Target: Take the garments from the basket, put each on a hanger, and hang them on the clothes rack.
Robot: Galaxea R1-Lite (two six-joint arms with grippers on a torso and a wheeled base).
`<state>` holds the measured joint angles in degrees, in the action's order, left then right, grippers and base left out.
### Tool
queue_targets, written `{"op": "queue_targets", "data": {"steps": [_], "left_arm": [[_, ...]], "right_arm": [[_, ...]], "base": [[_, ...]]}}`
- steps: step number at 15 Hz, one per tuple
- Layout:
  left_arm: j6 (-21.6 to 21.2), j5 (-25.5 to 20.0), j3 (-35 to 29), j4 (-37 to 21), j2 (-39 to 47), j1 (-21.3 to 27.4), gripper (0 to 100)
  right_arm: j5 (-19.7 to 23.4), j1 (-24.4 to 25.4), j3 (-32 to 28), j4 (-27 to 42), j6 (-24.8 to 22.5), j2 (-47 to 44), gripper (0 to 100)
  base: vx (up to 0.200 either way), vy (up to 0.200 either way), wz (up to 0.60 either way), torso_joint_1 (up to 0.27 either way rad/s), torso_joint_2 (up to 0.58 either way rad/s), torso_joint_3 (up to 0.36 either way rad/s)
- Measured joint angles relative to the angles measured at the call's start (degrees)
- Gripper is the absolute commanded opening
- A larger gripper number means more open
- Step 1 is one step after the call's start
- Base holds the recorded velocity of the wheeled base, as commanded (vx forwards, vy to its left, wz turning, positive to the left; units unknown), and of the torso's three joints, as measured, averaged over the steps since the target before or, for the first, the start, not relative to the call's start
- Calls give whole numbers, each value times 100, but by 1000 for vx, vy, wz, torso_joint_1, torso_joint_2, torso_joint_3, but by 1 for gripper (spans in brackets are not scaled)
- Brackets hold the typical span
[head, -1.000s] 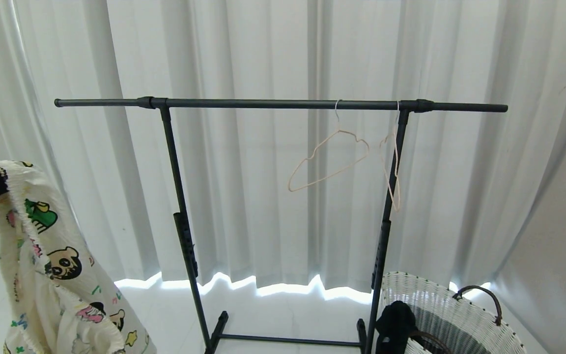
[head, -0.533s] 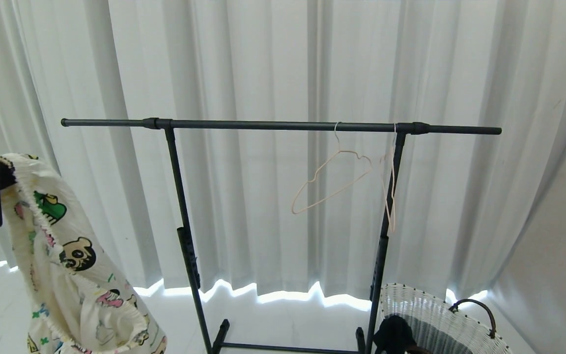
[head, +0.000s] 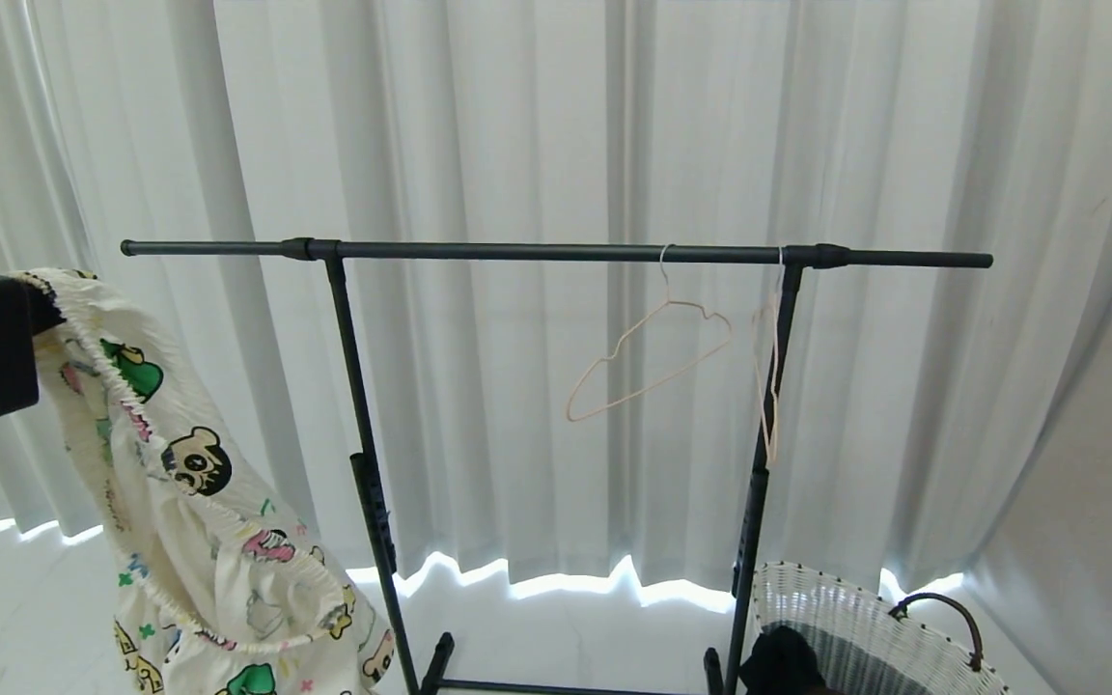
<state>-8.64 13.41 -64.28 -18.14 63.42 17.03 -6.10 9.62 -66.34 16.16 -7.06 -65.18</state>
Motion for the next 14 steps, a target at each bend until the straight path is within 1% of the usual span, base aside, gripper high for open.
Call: {"op": "queue_targets", "data": {"steps": [6, 10, 13, 14], "left_arm": [[22, 7, 17, 0, 4, 2, 0], [22, 2, 22, 2, -7, 0, 0], [17, -2, 15, 7, -13, 2, 0], [13, 2, 11, 0, -16, 0, 0]], "right_arm": [[2, 2, 6, -44, -13, -72, 100], [-4, 11, 27, -46, -7, -111, 100], [-17, 0, 312, -126, 57, -102, 100], [-15, 2, 424, -322, 99, -100, 100]], "base": [[0, 200, 0, 6, 2, 0], [0, 0, 0, 0, 0, 0], [0, 0, 0, 0, 0, 0], [200, 0, 0, 7, 2, -7]]}}
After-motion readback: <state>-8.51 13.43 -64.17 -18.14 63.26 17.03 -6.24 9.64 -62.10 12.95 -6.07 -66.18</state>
